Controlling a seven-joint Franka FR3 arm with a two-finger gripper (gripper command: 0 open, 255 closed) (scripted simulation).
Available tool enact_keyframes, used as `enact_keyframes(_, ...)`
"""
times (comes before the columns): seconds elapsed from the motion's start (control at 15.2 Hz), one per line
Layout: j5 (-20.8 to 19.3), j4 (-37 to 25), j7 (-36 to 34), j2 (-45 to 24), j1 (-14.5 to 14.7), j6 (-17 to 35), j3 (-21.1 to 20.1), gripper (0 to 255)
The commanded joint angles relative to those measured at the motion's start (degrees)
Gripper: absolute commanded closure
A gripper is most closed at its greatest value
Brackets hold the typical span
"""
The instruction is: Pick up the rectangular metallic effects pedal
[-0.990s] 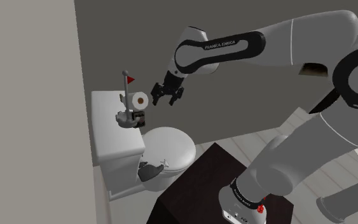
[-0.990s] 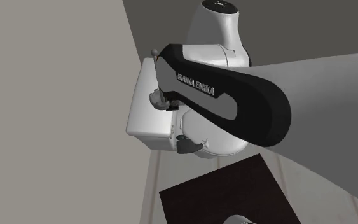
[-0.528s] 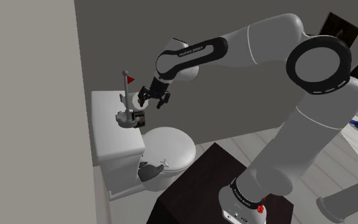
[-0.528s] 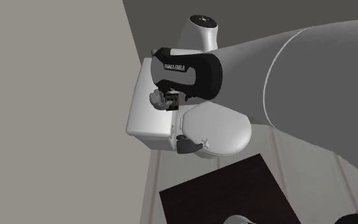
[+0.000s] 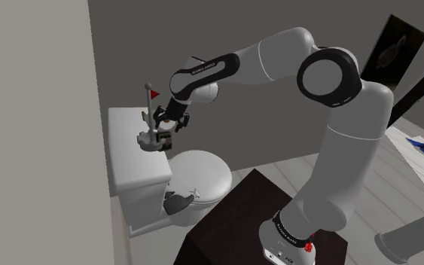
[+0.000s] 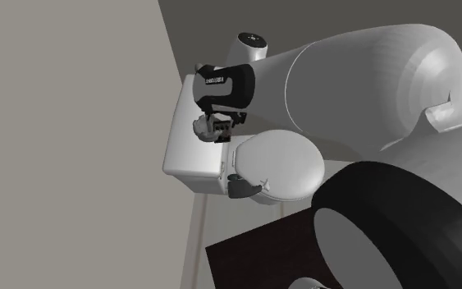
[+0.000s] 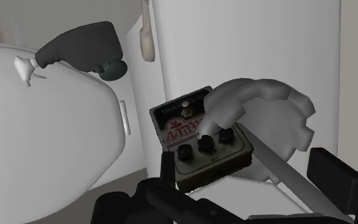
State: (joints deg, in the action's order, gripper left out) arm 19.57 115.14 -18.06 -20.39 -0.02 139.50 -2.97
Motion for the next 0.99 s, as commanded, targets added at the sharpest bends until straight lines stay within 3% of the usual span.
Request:
enact_keyframes(0.0,0.37,-0.24,0.33,-1.48,-0.02,1.26,-0.14,0)
enact_keyframes(0.4,1.14,-0.04,1.41,-4.00,-0.17,3.90,-0.50,0)
enact_keyframes(0.46,1.16,0.05,1.45,-3.93,-0.19,3.92,-0.51,255)
enact_keyframes(0.92,1.20,0.21,1.53,-3.87,-0.23,4.01,-0.52,255)
